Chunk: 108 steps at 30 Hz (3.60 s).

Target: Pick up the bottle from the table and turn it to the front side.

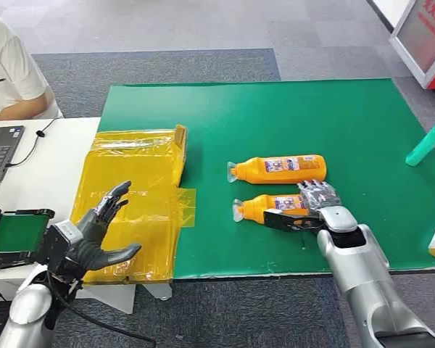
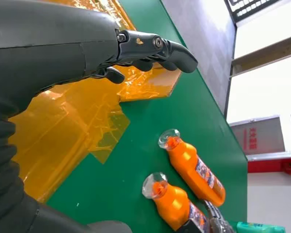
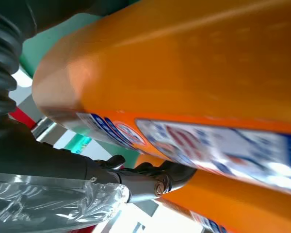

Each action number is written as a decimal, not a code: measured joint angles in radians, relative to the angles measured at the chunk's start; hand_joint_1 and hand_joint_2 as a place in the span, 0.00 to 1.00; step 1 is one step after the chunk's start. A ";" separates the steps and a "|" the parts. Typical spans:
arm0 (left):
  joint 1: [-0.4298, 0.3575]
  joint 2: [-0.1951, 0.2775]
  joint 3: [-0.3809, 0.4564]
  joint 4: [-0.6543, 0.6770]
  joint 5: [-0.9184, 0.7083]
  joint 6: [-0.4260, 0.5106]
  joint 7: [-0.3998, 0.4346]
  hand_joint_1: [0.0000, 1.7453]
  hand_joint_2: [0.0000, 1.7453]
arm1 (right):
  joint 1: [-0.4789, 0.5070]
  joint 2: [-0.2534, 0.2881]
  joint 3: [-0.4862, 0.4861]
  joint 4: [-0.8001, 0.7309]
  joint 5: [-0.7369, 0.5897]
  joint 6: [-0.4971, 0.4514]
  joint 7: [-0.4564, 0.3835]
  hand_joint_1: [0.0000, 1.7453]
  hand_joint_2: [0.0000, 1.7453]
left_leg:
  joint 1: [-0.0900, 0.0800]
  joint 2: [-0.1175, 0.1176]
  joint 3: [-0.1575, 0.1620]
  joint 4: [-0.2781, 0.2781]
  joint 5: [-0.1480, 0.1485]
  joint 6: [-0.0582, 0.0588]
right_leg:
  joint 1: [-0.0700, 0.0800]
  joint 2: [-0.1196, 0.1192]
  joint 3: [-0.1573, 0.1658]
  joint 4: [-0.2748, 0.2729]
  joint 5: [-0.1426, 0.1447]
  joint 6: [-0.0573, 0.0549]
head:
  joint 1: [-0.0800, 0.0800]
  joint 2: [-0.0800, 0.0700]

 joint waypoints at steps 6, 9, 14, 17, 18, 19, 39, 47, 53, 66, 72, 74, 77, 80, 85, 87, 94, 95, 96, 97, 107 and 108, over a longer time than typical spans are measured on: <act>-0.006 0.012 -0.018 -0.007 0.015 0.010 0.020 0.00 1.00 | -0.037 -0.016 -0.010 0.032 0.000 0.045 0.007 0.00 1.00 | 0.000 0.000 0.000 0.000 0.000 0.000 | 0.000 0.000 0.000 0.000 0.000 0.000 | 0.000 0.000; -0.006 0.018 -0.026 -0.008 0.026 0.012 0.020 0.00 1.00 | -0.052 -0.025 -0.018 0.045 0.000 0.058 0.008 0.00 1.00 | 0.000 0.000 0.000 0.000 0.001 0.000 | 0.000 0.000 0.000 0.000 0.000 0.000 | 0.000 0.000; -0.006 0.027 -0.030 -0.007 0.051 0.011 0.020 0.00 1.00 | -0.068 -0.033 -0.027 0.066 0.000 0.080 -0.004 1.00 1.00 | 0.000 0.000 0.000 0.000 0.001 0.000 | 0.000 0.000 0.000 0.000 0.000 0.000 | 0.000 0.000; -0.009 0.031 -0.030 -0.008 0.057 0.010 0.020 0.00 1.00 | -0.078 -0.034 -0.028 0.086 -0.002 0.089 -0.014 1.00 1.00 | 0.000 0.000 0.000 0.000 0.001 0.000 | 0.000 0.000 0.000 0.000 0.000 0.000 | 0.000 0.000; -0.010 0.032 -0.031 -0.007 0.059 0.010 0.020 0.00 1.00 | -0.082 -0.034 -0.028 0.094 -0.002 0.090 -0.019 1.00 1.00 | 0.000 0.000 0.000 0.000 0.001 0.000 | 0.000 0.000 0.000 0.000 0.000 0.000 | 0.000 0.000; -0.013 0.034 -0.031 -0.007 0.061 0.010 0.020 0.00 1.00 | -0.087 -0.034 -0.028 0.102 -0.003 0.090 -0.025 1.00 1.00 | 0.000 0.000 0.000 0.000 0.001 0.000 | 0.000 0.000 0.000 0.000 0.000 0.000 | 0.000 0.000; 0.005 0.041 -0.031 -0.026 0.077 0.028 0.001 0.00 1.00 | -0.018 0.008 -0.023 0.043 -0.209 -0.028 -0.130 1.00 1.00 | 0.000 0.000 0.000 0.000 0.001 0.000 | 0.000 0.000 0.000 0.000 0.001 -0.001 | 0.000 0.000; 0.028 0.038 -0.015 -0.061 0.069 0.046 0.013 0.00 1.00 | 0.114 0.065 -0.055 -0.200 -0.600 0.016 -0.189 1.00 1.00 | 0.000 0.000 0.000 0.000 0.001 0.000 | 0.000 0.000 0.000 0.000 0.001 -0.001 | 0.000 0.000; 0.033 0.004 0.007 -0.108 -0.123 0.106 -0.021 0.00 1.00 | 0.240 0.135 -0.065 -0.480 -0.997 0.074 -0.174 1.00 1.00 | 0.000 0.000 -0.001 0.000 0.001 -0.001 | 0.000 0.000 -0.001 0.000 0.000 0.000 | 0.000 0.000; 0.015 -0.094 0.047 -0.142 0.118 0.059 0.059 0.00 1.00 | 0.393 0.202 0.062 -0.819 -1.271 0.071 -0.179 1.00 1.00 | 0.000 0.000 -0.001 0.000 0.000 -0.001 | 0.000 0.000 -0.001 0.000 0.000 0.000 | 0.000 0.000; -0.034 -0.146 -0.007 -0.141 0.241 0.037 0.100 0.00 1.00 | 0.401 0.213 0.159 -0.824 -1.248 -0.006 -0.188 1.00 1.00 | 0.000 0.000 -0.001 0.000 0.001 0.000 | 0.000 0.000 -0.001 0.000 0.000 0.000 | 0.000 0.000; -0.050 -0.156 -0.044 -0.141 0.257 0.036 0.107 0.00 1.00 | 0.399 0.216 0.182 -0.812 -1.244 -0.027 -0.187 1.00 1.00 | 0.000 0.000 -0.001 0.000 0.001 0.000 | 0.000 0.000 -0.001 0.000 0.000 0.000 | 0.000 0.000; -0.072 -0.165 -0.105 -0.140 0.263 0.034 0.112 0.00 1.00 | 0.392 0.218 0.204 -0.785 -1.235 -0.047 -0.182 1.00 1.00 | 0.000 0.000 -0.001 0.000 0.001 0.000 | 0.000 0.000 -0.001 0.000 0.000 0.000 | 0.000 0.000; -0.093 -0.167 -0.167 -0.140 0.209 0.039 0.118 0.00 1.00 | 0.382 0.221 0.217 -0.755 -1.224 -0.057 -0.178 1.00 1.00 | 0.000 0.000 -0.001 0.000 0.001 0.000 | 0.000 0.000 -0.001 0.000 0.000 0.000 | 0.000 0.000; -0.123 -0.170 -0.263 -0.132 0.077 0.059 0.129 0.00 1.00 | 0.357 0.226 0.239 -0.711 -1.188 -0.063 -0.163 1.00 1.00 | 0.000 0.000 -0.001 0.000 0.001 0.000 | 0.000 0.000 -0.001 0.000 0.000 0.000 | 0.000 0.000; -0.136 -0.172 -0.287 -0.129 0.036 0.073 0.130 0.00 1.00 | 0.348 0.227 0.245 -0.701 -1.179 -0.067 -0.159 1.00 1.00 | 0.000 0.000 -0.001 0.000 0.001 0.000 | 0.000 0.000 -0.001 0.000 0.000 0.000 | 0.000 0.000; -0.187 -0.174 -0.340 -0.129 -0.179 0.136 0.109 0.00 1.00 | 0.333 0.228 0.255 -0.690 -1.183 -0.074 -0.140 1.00 1.00 | 0.000 0.000 -0.001 0.000 0.001 0.000 | 0.000 0.000 -0.001 0.000 0.000 0.000 | 0.000 0.000; -0.192 -0.174 -0.346 -0.129 -0.199 0.143 0.107 0.05 1.00 | 0.331 0.228 0.255 -0.689 -1.184 -0.074 -0.139 1.00 1.00 | 0.000 0.000 -0.001 0.000 0.001 0.000 | 0.000 0.000 -0.001 0.000 0.000 0.000 | 0.000 0.000; -0.196 -0.174 -0.351 -0.129 -0.215 0.148 0.107 0.30 1.00 | 0.329 0.228 0.254 -0.689 -1.184 -0.074 -0.138 1.00 1.00 | 0.000 0.000 -0.001 0.000 0.001 0.000 | 0.000 0.000 -0.001 0.000 0.000 0.000 | 0.000 0.000; -0.199 -0.174 -0.356 -0.129 -0.230 0.152 0.108 0.55 1.00 | 0.328 0.228 0.254 -0.689 -1.183 -0.074 -0.138 1.00 1.00 | 0.000 0.000 -0.001 0.000 0.001 0.000 | 0.000 0.000 -0.001 0.000 0.000 0.000 | 0.000 0.000; -0.209 -0.187 -0.363 -0.132 -0.299 0.180 0.113 1.00 1.00 | 0.324 0.228 0.248 -0.712 -1.160 -0.076 -0.126 1.00 1.00 | 0.000 0.000 -0.001 0.000 0.001 0.000 | 0.000 0.000 -0.001 0.000 0.000 0.000 | 0.000 0.000; -0.210 -0.188 -0.363 -0.132 -0.300 0.181 0.113 1.00 1.00 | 0.324 0.228 0.248 -0.713 -1.160 -0.076 -0.125 1.00 1.00 | 0.000 0.000 -0.001 0.000 0.001 0.000 | 0.000 0.000 -0.001 0.000 0.000 0.000 | 0.000 0.000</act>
